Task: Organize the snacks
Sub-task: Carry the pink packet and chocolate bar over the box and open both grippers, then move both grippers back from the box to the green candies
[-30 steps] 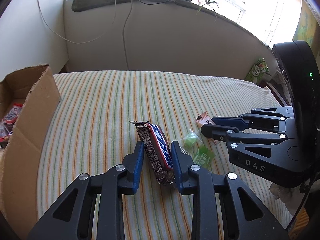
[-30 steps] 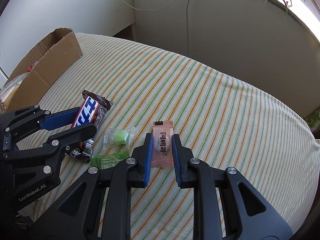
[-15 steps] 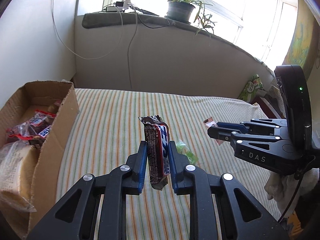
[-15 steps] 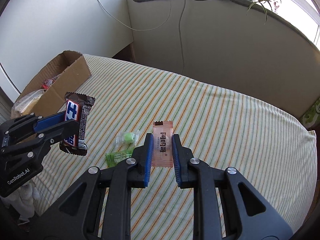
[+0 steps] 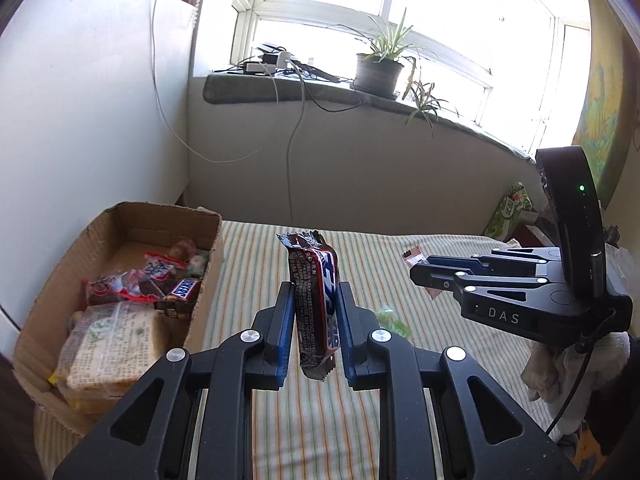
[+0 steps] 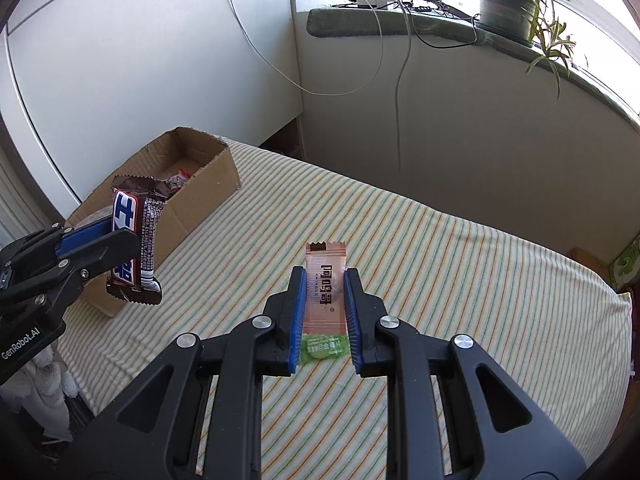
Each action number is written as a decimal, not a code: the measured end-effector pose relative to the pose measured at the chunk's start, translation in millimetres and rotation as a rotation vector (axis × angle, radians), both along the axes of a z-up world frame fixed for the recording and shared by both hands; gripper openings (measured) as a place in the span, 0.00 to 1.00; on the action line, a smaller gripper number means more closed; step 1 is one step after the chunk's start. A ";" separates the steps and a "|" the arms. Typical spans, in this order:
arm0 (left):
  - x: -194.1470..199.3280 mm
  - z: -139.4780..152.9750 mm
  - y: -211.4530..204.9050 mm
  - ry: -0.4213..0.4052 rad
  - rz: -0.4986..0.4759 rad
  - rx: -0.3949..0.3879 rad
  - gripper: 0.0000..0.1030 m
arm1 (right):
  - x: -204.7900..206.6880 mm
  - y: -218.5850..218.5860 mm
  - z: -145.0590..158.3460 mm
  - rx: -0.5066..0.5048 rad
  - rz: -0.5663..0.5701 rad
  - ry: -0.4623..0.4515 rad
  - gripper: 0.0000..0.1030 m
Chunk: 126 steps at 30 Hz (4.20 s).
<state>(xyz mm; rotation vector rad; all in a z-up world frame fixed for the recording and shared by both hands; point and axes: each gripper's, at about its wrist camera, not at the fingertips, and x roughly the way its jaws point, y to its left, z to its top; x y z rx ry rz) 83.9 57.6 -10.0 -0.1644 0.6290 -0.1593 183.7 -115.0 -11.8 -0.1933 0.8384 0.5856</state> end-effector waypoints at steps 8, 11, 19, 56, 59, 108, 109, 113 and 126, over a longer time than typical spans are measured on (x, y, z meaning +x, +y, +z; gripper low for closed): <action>-13.0 4.8 33.5 -0.030 0.063 0.003 0.18 | -4.5 46.0 12.0 0.027 0.068 -0.013 0.19; -15.6 4.8 47.7 -0.035 0.089 0.001 0.18 | -3.6 65.6 13.1 0.032 0.096 -0.009 0.19; -23.0 1.4 87.5 -0.038 0.172 0.002 0.18 | -1.0 115.5 13.3 0.030 0.166 -0.006 0.19; -17.4 -15.1 139.6 -0.009 0.290 0.025 0.19 | 6.0 217.2 -14.3 0.013 0.301 0.053 0.19; -16.7 -14.7 138.6 -0.012 0.293 0.029 0.19 | 5.2 217.3 -13.8 0.010 0.300 0.047 0.19; -24.2 6.6 81.8 -0.036 0.235 0.046 0.71 | -0.1 85.8 29.1 0.034 0.147 -0.131 0.89; -23.9 6.8 77.4 -0.037 0.224 0.043 0.71 | 1.3 77.3 29.0 0.033 0.133 -0.129 0.89; -22.3 6.4 58.4 -0.035 0.175 0.033 0.68 | 8.5 42.9 24.0 0.027 0.086 -0.108 0.89; -6.4 -24.8 -18.6 0.083 -0.062 -0.023 0.32 | 24.8 -17.7 -28.3 -0.020 0.049 0.061 0.77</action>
